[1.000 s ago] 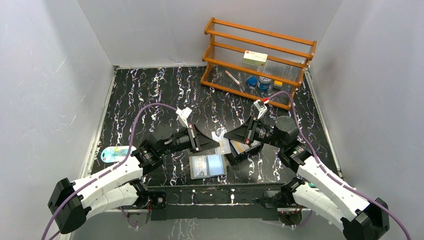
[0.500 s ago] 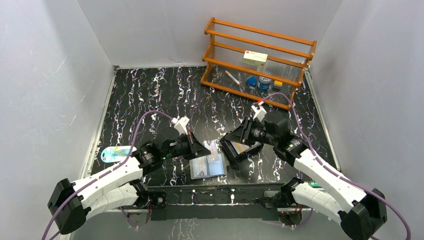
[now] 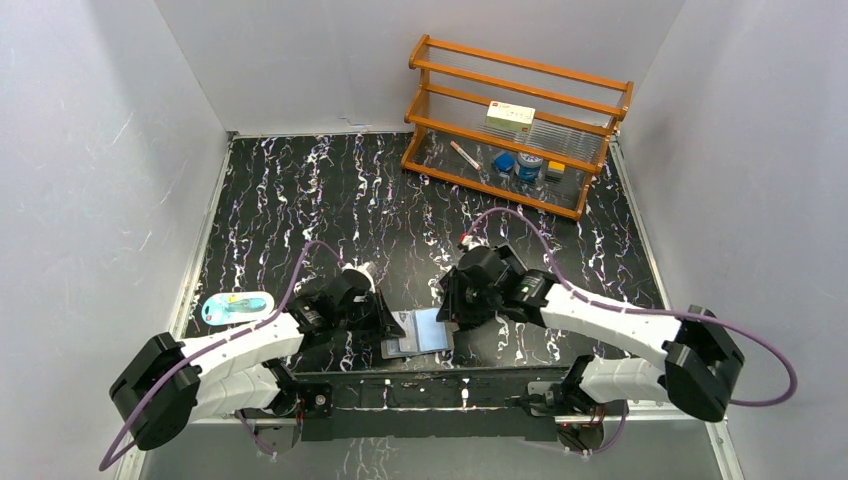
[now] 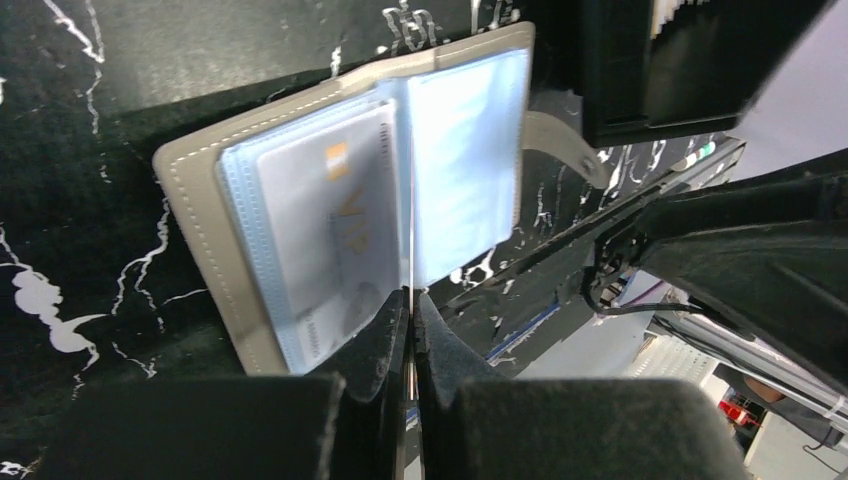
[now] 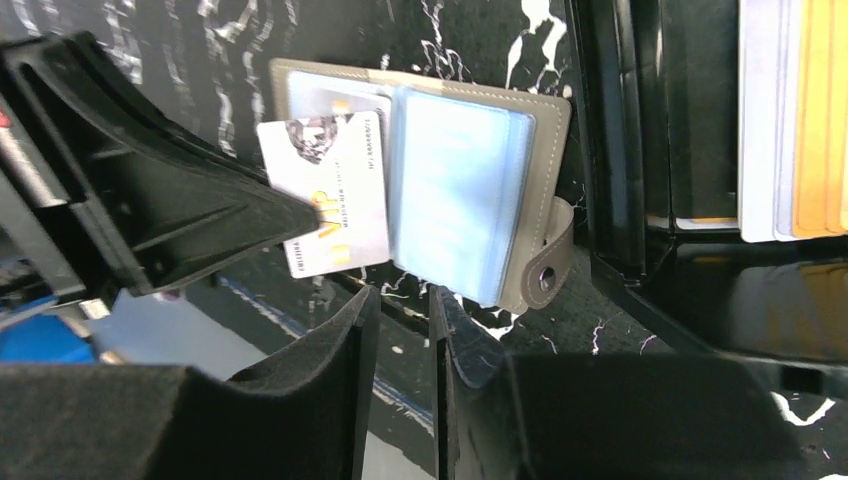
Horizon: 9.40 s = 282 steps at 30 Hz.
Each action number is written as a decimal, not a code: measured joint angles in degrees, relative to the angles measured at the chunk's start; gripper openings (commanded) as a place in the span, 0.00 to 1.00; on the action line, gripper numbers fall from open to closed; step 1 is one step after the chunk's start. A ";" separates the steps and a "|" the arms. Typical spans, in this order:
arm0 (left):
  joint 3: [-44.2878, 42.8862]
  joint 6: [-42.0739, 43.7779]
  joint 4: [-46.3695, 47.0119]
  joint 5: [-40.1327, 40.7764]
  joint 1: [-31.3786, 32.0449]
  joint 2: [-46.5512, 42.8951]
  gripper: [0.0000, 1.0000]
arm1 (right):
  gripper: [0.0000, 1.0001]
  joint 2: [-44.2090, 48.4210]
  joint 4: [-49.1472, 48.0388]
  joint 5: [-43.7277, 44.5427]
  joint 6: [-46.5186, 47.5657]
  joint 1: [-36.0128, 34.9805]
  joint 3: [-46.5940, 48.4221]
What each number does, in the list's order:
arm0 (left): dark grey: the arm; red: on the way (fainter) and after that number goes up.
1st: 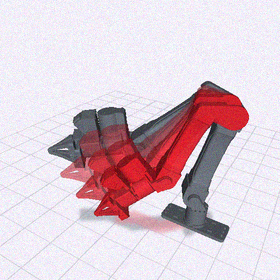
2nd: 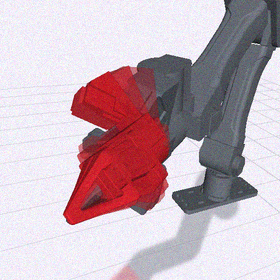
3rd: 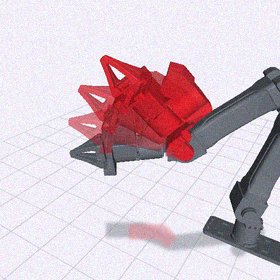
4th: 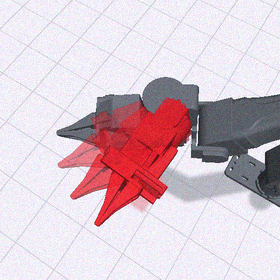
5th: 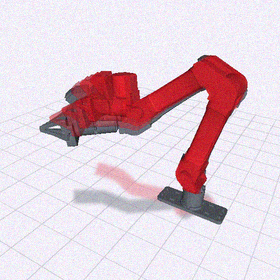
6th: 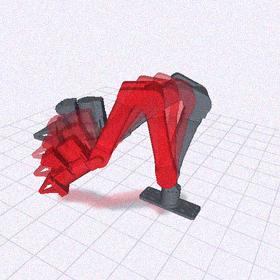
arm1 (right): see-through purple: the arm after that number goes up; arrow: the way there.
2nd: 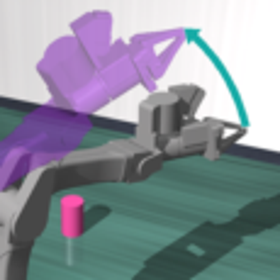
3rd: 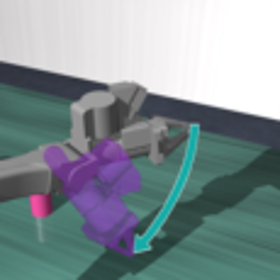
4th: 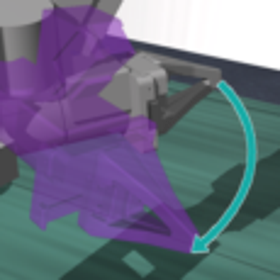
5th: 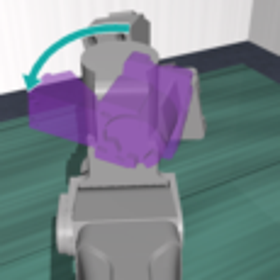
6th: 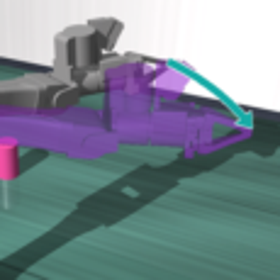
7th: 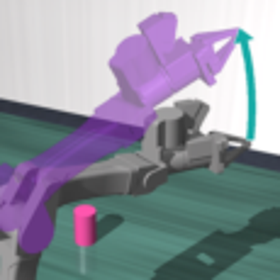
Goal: Put the credit cards into the card holder
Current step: Insert the credit card into the card holder, then turn over the card slot in the card holder.
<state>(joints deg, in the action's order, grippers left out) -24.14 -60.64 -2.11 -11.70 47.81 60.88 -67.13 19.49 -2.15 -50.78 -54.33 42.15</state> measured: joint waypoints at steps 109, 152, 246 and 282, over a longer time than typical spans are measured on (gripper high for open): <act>3.56 -1.29 4.68 -0.57 -2.25 3.02 0.49 | 0.29 -16.22 -7.58 10.54 -2.62 -9.66 -2.01; -3.06 -0.79 -2.97 5.42 1.95 7.37 0.59 | 0.25 -15.52 -7.54 9.70 -3.80 -9.92 -1.99; -3.08 6.08 -22.32 10.99 -2.91 0.42 0.23 | 0.48 -18.10 -16.28 6.34 -2.86 -9.92 -1.68; -2.45 5.95 -18.23 9.27 -2.93 1.62 0.26 | 0.51 -13.20 -7.37 10.34 -2.58 -10.73 3.43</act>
<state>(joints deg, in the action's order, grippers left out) -26.59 -54.70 -20.34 -2.44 44.88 62.50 -80.34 12.12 8.19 -53.36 -65.06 45.58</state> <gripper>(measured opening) 0.255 0.513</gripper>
